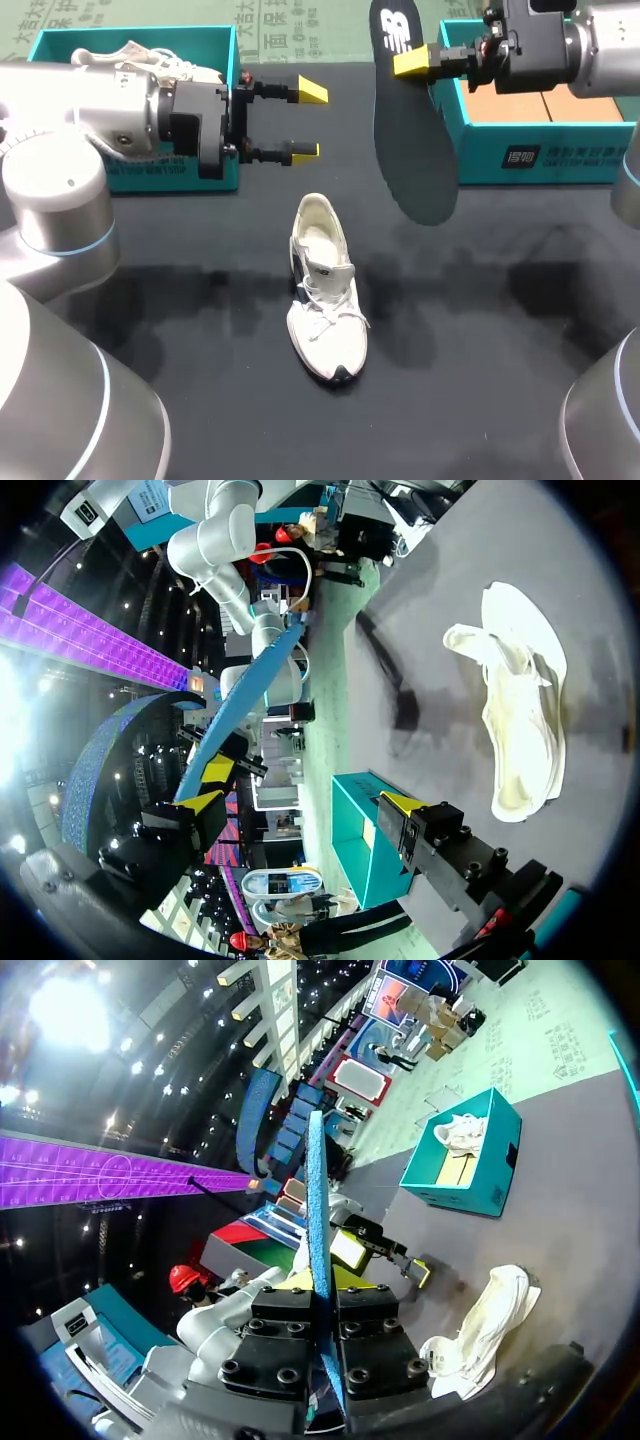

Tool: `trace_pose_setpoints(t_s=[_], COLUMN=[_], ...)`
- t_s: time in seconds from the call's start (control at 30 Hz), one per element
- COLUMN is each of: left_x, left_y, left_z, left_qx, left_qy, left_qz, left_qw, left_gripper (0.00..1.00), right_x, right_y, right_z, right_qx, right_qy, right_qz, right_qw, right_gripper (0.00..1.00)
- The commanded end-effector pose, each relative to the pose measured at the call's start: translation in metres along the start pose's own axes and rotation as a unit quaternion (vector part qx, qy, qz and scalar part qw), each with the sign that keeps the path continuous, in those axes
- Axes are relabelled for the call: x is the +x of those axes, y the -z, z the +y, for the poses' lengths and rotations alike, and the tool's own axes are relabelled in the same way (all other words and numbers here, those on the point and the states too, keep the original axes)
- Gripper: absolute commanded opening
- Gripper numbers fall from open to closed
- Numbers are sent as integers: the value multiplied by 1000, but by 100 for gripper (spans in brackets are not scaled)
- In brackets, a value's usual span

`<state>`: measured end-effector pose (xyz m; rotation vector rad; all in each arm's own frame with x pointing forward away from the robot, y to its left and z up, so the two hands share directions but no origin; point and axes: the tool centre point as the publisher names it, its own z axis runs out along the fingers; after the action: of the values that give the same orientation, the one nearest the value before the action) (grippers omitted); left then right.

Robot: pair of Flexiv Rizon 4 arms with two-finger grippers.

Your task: Take the shoe out of the shoebox, open the shoe tongue, remove and reinsert the insole, then place the shoe into the shoebox

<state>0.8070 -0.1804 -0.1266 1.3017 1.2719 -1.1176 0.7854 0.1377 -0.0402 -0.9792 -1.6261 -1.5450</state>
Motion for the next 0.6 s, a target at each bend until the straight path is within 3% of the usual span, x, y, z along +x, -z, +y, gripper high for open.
trace_pose_setpoints(t_s=[0.03, 0.3, 0.43, 0.6], left_x=[0, 0, 0, 0], left_y=[-1, -1, -1, -1], left_z=[0, 0, 0, 0], left_qx=[0, 0, 0, 0], left_qy=[-1, -1, -1, -1], left_qz=[0, 0, 0, 0], left_qw=[1000, 1000, 1000, 1000], left_gripper=[100, 100, 100, 100], right_x=[0, -17, -42, -42], right_y=[-1, -35, -40, -40], right_z=[0, 9, 15, 15], right_qx=[0, -17, -60, -60], right_qy=[0, -50, -68, -68], right_qz=[-1, -82, -70, -70], right_qw=[1000, 995, 993, 993], right_gripper=[0, 0, 0, 0])
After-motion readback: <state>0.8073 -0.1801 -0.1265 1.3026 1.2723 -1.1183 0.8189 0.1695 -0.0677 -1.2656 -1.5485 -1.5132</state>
